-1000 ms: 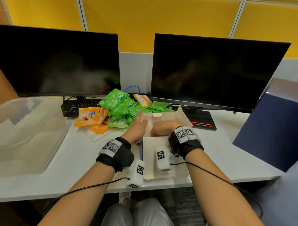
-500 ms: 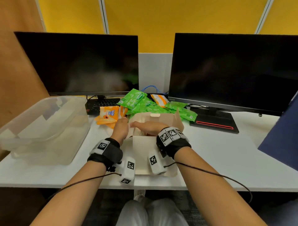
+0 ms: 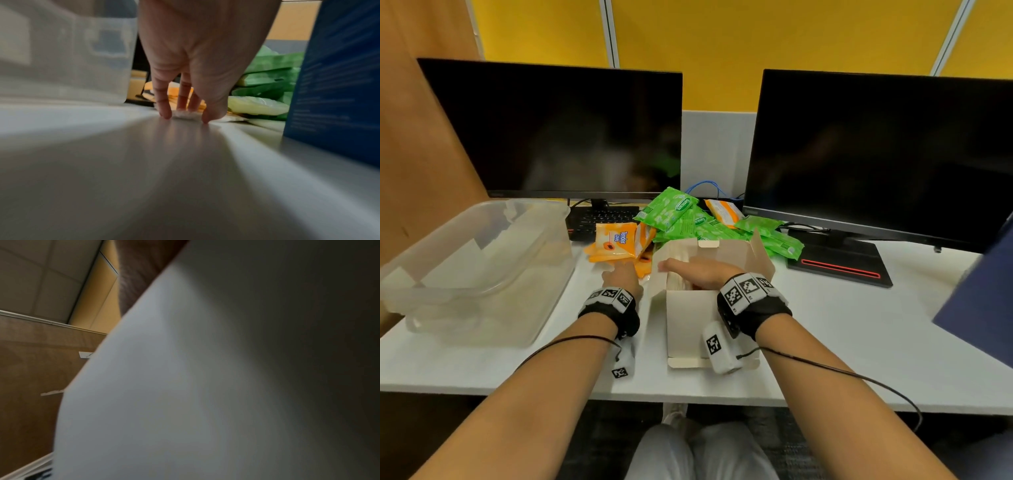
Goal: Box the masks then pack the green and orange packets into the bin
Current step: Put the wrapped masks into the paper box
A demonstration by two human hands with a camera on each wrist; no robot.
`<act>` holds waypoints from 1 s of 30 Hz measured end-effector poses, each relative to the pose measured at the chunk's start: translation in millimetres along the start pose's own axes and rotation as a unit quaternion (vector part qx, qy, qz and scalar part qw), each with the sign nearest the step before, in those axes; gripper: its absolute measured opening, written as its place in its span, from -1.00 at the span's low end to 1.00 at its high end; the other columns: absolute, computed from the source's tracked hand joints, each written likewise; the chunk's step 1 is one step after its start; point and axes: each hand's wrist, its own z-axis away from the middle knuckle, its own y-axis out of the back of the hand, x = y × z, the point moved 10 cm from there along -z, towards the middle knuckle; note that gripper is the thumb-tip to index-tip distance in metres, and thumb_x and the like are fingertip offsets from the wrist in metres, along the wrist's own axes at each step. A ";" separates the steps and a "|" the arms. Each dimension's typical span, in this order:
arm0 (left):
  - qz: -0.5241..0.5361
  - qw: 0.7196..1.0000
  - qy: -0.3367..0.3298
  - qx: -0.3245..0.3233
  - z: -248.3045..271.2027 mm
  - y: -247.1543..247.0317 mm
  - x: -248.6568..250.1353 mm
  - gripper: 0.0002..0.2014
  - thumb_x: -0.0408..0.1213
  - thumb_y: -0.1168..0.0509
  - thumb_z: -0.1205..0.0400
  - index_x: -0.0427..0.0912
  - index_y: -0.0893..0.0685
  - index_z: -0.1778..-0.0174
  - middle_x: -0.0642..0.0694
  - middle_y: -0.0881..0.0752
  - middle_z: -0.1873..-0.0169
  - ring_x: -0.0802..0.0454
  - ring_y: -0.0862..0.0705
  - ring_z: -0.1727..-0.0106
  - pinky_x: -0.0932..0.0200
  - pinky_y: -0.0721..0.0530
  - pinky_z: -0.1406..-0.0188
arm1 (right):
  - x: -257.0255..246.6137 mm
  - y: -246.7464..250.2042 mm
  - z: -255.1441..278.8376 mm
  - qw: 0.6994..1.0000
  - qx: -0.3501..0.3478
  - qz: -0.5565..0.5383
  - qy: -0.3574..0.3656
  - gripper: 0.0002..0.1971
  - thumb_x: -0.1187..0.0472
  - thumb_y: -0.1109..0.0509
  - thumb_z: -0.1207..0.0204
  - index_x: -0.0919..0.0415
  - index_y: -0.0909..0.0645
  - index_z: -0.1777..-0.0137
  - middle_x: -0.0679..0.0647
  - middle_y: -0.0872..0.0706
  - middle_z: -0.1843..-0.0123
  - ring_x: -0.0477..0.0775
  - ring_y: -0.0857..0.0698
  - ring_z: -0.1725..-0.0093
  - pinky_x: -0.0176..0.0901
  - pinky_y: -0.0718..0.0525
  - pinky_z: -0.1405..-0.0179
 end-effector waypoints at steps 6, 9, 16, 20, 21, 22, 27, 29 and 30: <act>-0.091 0.991 -0.094 0.003 8.2 0.9 18.9 -0.79 -0.36 -0.24 -0.62 -0.18 -0.63 -0.16 -0.17 -0.70 -0.08 -0.16 -0.70 -0.09 0.02 -0.66 0.00 | 0.5 -0.3 -2.0 1.000 -0.002 0.002 -0.003 -0.21 -0.38 -0.13 -0.50 0.22 -0.37 -0.53 0.19 -0.55 -0.40 0.14 -0.53 -0.15 -0.01 -0.44 -0.15; -0.056 0.995 -0.079 0.011 14.0 8.0 14.2 -0.85 -0.30 -0.24 -0.63 -0.19 -0.66 -0.06 -0.18 -0.72 0.00 -0.18 -0.70 -0.02 0.03 -0.66 0.02 | -0.5 -1.3 -0.3 1.000 -0.001 0.001 -0.001 -0.20 -0.39 -0.13 -0.50 0.21 -0.37 -0.54 0.19 -0.54 -0.42 0.15 -0.54 -0.20 -0.02 -0.42 -0.13; 0.102 0.978 -0.108 0.148 40.6 58.8 24.7 -0.81 -0.25 -0.17 -0.65 -0.32 -0.56 0.02 -0.25 -0.68 0.20 -0.26 -0.68 0.14 0.04 -0.53 0.32 | -0.6 -1.9 1.4 1.000 -0.005 -0.003 -0.004 -0.21 -0.39 -0.13 -0.49 0.21 -0.40 -0.52 0.18 -0.60 -0.26 0.19 -0.60 -0.20 0.00 -0.48 -0.15; 0.237 0.934 -0.108 0.244 55.0 103.2 16.5 -0.92 -0.38 -0.11 -0.65 -0.34 -0.45 0.06 -0.25 -0.55 0.34 -0.24 -0.57 0.29 0.01 -0.41 0.36 | -0.4 -2.7 -1.8 1.000 -0.004 -0.009 0.003 -0.23 -0.38 -0.13 -0.50 0.21 -0.43 -0.49 0.19 -0.63 -0.21 0.17 -0.60 -0.10 -0.01 -0.49 -0.14; 0.277 0.915 -0.106 0.273 60.4 118.0 12.3 -0.92 -0.39 -0.09 -0.66 -0.34 -0.44 0.05 -0.24 -0.53 0.35 -0.21 -0.54 0.32 0.00 -0.42 0.37 | 0.0 -2.7 -2.4 1.000 -0.002 -0.009 0.004 -0.22 -0.39 -0.13 -0.49 0.22 -0.44 -0.48 0.18 -0.62 -0.17 0.17 -0.60 -0.09 0.00 -0.50 -0.17; 0.315 0.894 -0.101 0.303 66.3 133.0 7.1 -0.90 -0.38 -0.07 -0.68 -0.35 -0.43 0.03 -0.24 -0.53 0.33 -0.19 -0.52 0.32 0.00 -0.44 0.38 | 0.5 -2.5 -3.3 1.000 -0.002 -0.008 0.006 -0.21 -0.41 -0.13 -0.48 0.21 -0.43 -0.49 0.16 -0.61 -0.14 0.17 -0.60 -0.10 0.02 -0.50 -0.21; 0.521 0.746 -0.063 0.410 96.1 186.0 -20.4 -0.89 -0.41 -0.01 -0.71 -0.14 -0.39 -0.02 -0.06 -0.49 0.20 0.13 -0.47 0.29 0.35 -0.45 0.39 | -0.3 -2.6 -0.5 1.000 -0.015 0.011 0.011 -0.15 -0.46 -0.09 -0.46 0.15 -0.34 -0.58 0.16 -0.58 -0.27 0.17 -0.56 -0.21 0.03 -0.43 -0.29; 0.642 0.686 -0.049 0.338 89.1 179.8 -13.4 -0.81 -0.46 -0.01 -0.70 -0.10 -0.45 0.07 -0.07 -0.51 0.08 0.15 -0.54 0.16 0.42 -0.63 0.41 | 1.2 -3.2 0.5 1.000 -0.022 0.008 0.010 -0.15 -0.46 -0.04 -0.49 0.13 -0.28 -0.62 0.21 -0.48 -0.49 0.22 -0.50 -0.40 0.06 -0.40 -0.38; 0.703 0.658 -0.050 0.266 82.8 171.8 0.5 -0.76 -0.50 -0.03 -0.68 -0.09 -0.49 0.16 -0.09 -0.52 -0.01 0.09 -0.57 0.07 0.34 -0.71 0.38 | 1.4 -2.8 1.5 1.000 -0.023 -0.012 0.008 -0.16 -0.45 0.01 -0.52 0.14 -0.26 -0.62 0.24 -0.45 -0.52 0.25 -0.49 -0.43 0.08 -0.41 -0.42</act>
